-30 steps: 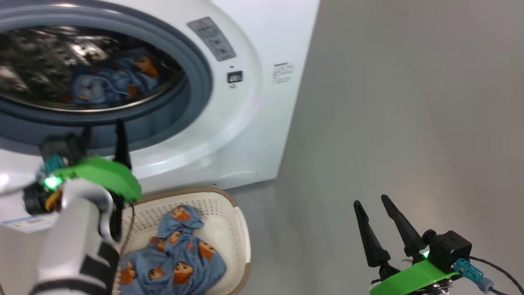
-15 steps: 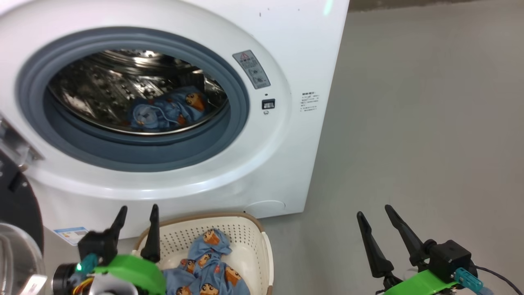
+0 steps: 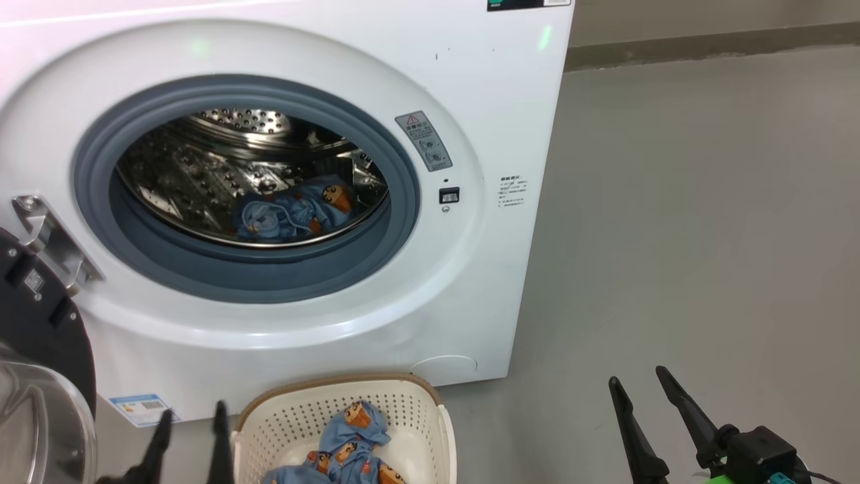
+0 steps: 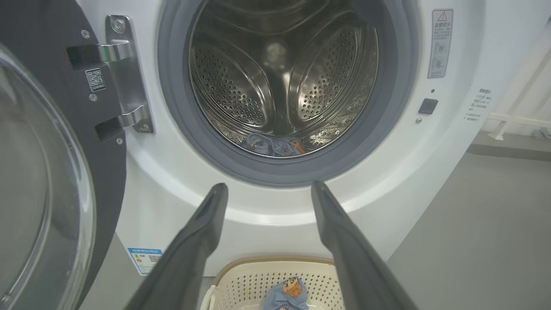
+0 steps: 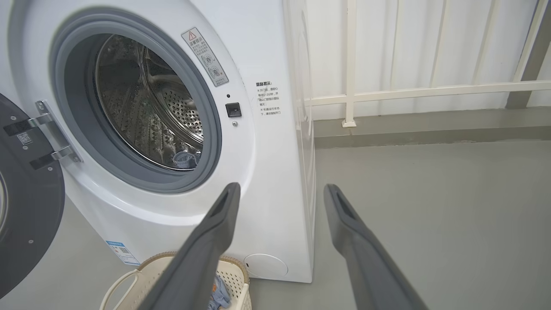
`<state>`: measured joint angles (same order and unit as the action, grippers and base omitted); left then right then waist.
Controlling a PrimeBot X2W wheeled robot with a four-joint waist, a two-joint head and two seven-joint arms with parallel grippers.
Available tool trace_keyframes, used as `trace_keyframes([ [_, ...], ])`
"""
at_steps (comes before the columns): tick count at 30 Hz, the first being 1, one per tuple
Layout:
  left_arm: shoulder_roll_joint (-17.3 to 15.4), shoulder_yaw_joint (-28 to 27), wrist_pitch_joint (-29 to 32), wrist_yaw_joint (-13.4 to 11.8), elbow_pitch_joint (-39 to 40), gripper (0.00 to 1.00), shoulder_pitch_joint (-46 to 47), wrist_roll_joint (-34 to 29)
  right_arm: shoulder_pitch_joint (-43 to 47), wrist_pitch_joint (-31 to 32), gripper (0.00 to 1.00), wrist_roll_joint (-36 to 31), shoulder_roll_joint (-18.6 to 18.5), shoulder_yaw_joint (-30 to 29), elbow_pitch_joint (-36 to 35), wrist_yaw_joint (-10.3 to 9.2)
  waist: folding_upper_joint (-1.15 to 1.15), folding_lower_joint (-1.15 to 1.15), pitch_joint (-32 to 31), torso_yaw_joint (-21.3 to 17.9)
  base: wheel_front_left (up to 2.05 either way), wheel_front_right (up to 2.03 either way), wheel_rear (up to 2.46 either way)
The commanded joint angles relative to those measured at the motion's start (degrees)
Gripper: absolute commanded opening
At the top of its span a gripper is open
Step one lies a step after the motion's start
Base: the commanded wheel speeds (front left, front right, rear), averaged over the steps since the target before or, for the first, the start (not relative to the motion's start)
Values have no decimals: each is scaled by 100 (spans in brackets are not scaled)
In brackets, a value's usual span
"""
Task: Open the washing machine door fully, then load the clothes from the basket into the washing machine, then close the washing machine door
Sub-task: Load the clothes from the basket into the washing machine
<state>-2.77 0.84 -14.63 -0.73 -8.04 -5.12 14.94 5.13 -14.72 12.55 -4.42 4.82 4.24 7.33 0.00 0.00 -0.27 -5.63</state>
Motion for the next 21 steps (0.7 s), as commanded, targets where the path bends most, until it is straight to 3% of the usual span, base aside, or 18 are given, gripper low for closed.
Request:
trace_keyframes([
  [1, -36, -245, -37, -29, 215, 100, 35, 8, -36, -28, 100, -80, -66, 116, -180, 16, 0, 0, -36, -26, 0, 0, 0],
  [21, -11, -420, -37, -271, 687, 100, -471, 198, 156, -28, 100, -92, -32, 10, -234, 16, 0, 0, -293, -34, 0, 0, 0],
])
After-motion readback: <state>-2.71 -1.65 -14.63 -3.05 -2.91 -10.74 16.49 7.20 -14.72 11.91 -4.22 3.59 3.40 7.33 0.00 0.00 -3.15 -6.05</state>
